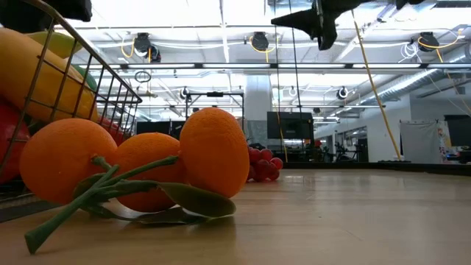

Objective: Build produce basket
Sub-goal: Put the green lime into the wire basket, then put the tangerines into the wire basket

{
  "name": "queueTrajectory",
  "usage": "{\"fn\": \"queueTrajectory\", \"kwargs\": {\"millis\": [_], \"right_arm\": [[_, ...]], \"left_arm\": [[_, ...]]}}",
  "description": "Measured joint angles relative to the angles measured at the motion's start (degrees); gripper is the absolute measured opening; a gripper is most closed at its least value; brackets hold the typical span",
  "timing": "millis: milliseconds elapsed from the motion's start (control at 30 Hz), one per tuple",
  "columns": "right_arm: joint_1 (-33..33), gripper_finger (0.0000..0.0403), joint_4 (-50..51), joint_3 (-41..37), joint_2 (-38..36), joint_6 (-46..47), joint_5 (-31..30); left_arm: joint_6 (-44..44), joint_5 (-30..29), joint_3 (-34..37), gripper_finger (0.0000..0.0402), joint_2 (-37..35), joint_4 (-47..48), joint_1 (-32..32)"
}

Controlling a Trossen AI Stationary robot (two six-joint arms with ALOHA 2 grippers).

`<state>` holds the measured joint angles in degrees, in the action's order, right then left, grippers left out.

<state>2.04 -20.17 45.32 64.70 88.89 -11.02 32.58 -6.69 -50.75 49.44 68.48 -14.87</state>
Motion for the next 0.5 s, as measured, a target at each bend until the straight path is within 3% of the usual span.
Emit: {"fn": "queueTrajectory", "kwargs": {"millis": [267,500], "right_arm": [[4.14,0.0329,-1.9,0.0,0.05,-4.1,-10.7],[7.08,0.0329,-2.31,0.0,0.05,-9.29,-13.17]], "left_arm": [[0.9,1.05,0.55,0.0219,0.08,2.8,0.0],[5.63,0.85,0.55,0.0298,0.08,6.57,0.0]]}}
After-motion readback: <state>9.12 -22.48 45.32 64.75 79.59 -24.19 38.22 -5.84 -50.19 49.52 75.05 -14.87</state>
